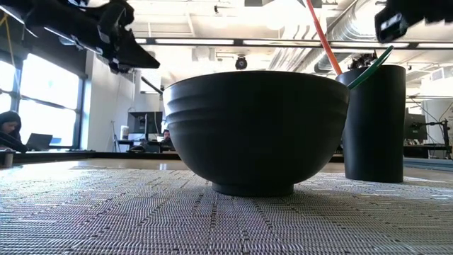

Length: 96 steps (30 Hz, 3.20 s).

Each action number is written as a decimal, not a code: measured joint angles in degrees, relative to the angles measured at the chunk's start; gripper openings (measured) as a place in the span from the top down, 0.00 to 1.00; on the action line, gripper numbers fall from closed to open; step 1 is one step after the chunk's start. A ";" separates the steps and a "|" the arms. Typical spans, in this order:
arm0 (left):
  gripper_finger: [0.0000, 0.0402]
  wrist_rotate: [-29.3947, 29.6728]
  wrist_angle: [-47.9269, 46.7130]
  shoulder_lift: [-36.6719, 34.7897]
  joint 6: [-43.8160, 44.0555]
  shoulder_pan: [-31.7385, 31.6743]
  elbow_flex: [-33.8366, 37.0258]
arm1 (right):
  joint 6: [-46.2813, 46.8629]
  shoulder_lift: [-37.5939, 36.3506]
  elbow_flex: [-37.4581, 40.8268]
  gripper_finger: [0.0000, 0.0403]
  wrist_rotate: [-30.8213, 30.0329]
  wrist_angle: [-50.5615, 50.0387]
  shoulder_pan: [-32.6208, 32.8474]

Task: Pick & Place Utensil
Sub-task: Return to Home Position

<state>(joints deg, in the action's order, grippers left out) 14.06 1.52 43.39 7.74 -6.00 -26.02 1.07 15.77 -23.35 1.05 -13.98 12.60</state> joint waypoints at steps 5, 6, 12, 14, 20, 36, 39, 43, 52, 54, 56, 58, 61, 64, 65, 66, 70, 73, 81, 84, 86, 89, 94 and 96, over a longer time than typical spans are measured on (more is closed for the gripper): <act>0.98 -1.71 -6.99 -1.91 2.10 0.00 0.00 | 0.09 -0.27 7.52 1.00 0.96 9.22 -0.63; 0.98 -1.61 -8.19 -2.10 1.43 0.00 0.02 | 0.06 -0.33 9.21 1.00 1.60 12.38 -0.63; 0.98 -1.81 -1.13 -7.15 0.62 0.00 6.51 | -0.43 -0.58 18.17 1.00 4.97 31.25 -0.75; 0.98 -1.40 0.02 -10.39 0.62 0.00 8.92 | -0.53 -0.84 20.32 1.00 3.86 34.58 -1.96; 0.98 1.50 -4.42 -22.80 1.49 0.00 12.30 | 1.52 -2.83 21.31 1.00 9.53 33.45 -9.45; 0.98 -4.42 -2.58 -42.56 -3.21 0.00 23.47 | 4.89 -3.39 22.79 1.00 13.55 32.28 -19.14; 0.98 -4.54 -2.25 -42.96 -3.19 0.00 23.74 | 4.99 -3.39 22.80 1.00 13.86 32.21 -19.88; 0.98 -5.40 -0.76 -42.88 -3.44 0.00 24.56 | 5.48 -3.39 22.80 1.00 8.63 30.57 -20.11; 0.98 -5.26 -0.77 -42.81 -6.49 0.00 24.66 | 6.27 -3.35 22.80 1.00 -1.13 25.21 -19.93; 0.98 -6.15 -0.87 -42.81 -6.31 0.00 24.70 | 6.18 -4.39 22.78 1.00 -1.50 25.36 -19.10; 0.98 -8.10 -1.18 -42.81 -6.04 0.00 24.74 | 5.40 -5.74 22.78 1.00 -2.55 25.37 -17.80; 0.98 -11.48 -1.70 -42.79 -6.01 0.00 24.74 | 5.22 -7.06 22.78 1.00 -4.46 25.13 -15.99; 0.98 -15.06 -2.04 -42.81 -5.82 0.02 24.76 | 4.15 -8.82 22.80 1.00 -8.18 23.96 -12.85; 0.98 -15.25 -2.05 -42.79 -5.81 0.02 24.79 | 3.96 -9.20 22.80 1.00 -6.68 20.92 -10.89; 0.98 -14.85 -2.09 -42.79 -5.81 0.02 24.79 | 4.44 -9.16 22.80 1.00 -6.13 20.52 -10.51; 0.98 -14.43 -2.10 -42.79 -5.81 0.02 24.79 | 5.16 -9.09 22.82 1.00 -6.03 20.34 -10.23; 0.98 -13.90 -2.10 -42.79 -5.79 0.00 24.81 | 6.30 -9.05 22.82 1.00 -6.51 19.80 -9.86; 0.98 -13.88 -2.12 -42.79 -5.79 0.02 24.81 | 6.78 -9.03 22.82 1.00 -6.54 19.56 -9.86; 0.98 -13.65 -1.92 -42.77 -6.32 0.00 24.82 | 10.69 -8.30 22.80 1.00 -7.81 16.56 -9.97; 0.98 -13.09 -1.88 -42.77 -8.28 0.00 24.83 | 10.64 -8.35 22.80 1.00 -8.16 16.86 -9.97; 0.98 -13.18 -1.86 -42.77 -8.40 0.00 24.83 | 10.62 -8.35 22.80 1.00 -9.48 16.88 -9.97; 0.98 -13.31 -1.86 -42.77 -8.41 0.00 24.85 | 10.83 -8.35 22.80 1.00 -11.68 17.03 -9.97; 0.98 -13.31 -1.82 -42.77 -8.45 0.01 24.85 | 6.18 -8.35 22.80 1.00 -11.73 16.99 -9.97; 0.98 -13.33 -1.82 -42.77 -8.49 0.01 24.85 | 5.46 -8.35 22.80 1.00 -11.72 16.96 -9.97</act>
<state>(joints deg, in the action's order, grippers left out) 0.73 -0.30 0.62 -0.75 -5.99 -1.17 6.53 7.42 -0.56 -10.68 2.97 2.63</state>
